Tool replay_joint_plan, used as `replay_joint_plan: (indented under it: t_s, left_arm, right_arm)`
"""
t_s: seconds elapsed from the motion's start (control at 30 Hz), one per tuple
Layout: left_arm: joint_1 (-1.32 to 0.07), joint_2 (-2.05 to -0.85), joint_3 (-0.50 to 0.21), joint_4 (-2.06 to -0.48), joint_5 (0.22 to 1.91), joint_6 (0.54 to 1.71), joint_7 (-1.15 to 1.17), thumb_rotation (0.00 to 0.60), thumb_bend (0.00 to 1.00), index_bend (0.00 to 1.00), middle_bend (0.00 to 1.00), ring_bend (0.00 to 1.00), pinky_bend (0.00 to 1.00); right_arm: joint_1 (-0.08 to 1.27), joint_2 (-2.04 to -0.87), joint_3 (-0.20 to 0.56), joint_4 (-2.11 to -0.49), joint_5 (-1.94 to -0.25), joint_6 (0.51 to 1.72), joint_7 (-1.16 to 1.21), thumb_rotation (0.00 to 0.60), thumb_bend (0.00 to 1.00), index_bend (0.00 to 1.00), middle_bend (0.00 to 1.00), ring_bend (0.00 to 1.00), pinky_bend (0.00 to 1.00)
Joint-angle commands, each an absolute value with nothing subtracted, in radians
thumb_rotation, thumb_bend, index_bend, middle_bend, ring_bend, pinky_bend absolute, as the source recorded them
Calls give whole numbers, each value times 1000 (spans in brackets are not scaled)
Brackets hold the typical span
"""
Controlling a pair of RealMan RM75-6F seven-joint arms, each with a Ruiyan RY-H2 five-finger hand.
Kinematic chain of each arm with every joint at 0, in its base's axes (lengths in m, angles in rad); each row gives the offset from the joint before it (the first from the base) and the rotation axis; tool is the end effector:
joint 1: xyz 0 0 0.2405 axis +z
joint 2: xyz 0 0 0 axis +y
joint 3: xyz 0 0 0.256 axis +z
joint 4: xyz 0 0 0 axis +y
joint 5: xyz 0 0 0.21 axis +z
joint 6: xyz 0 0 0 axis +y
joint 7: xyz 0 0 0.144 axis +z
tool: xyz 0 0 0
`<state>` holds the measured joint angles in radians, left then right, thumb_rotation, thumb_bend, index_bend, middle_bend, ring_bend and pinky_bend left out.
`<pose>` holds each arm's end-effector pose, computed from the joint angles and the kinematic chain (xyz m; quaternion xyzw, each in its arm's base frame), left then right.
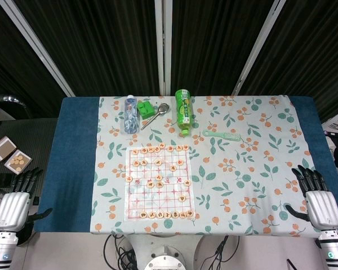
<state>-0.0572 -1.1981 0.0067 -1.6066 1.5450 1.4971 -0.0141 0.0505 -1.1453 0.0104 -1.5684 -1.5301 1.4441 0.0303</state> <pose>-0.3066 0.1599 0.1258 -0.5943 -0.4248 -0.4005 0.5532 -0.3248 -0.1617 0.1423 0.6075 -0.4188 0.3635 0.5687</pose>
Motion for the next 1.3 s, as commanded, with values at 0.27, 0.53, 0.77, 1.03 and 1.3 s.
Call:
replay_joint_plan:
  t_s: [0.27,0.53,0.77,1.03,1.3]
  left_arm:
    - [-56,-1200,13,-1614,1556,1498,-2,600,63,53,33,0,13]
    - [-100,-1233,22,-1628,1606,1449,-8,600,107,71,43,0,24]
    - [-240,-1321,2,-1631,1681,1303,-44,600,123,116,67,0,47]
    - [-378,-1501,-89,-1611,1539,1117,-51,600,132,179,91,0,16]
    - [-468,-1606,-124,-1529,1433,997,-3,600,147,217,92,0,17]
  right_arm:
    - [52,-1153,8,-1556,-1532,1441,40,600,70,0,0,0,19]
    - [50,-1142,25,-1553,-1519,1457,60,600,74,0,0,0,19]
    - [40,-1113,50,-1562,-1501,1492,81,600,81,0,0,0,19]
    - [19,-1100,36,-1567,-1514,1512,121,600,89,0,0,0,19]
    - [14,-1101,39,-1550,-1520,1525,145,600,89,0,0,0,19]
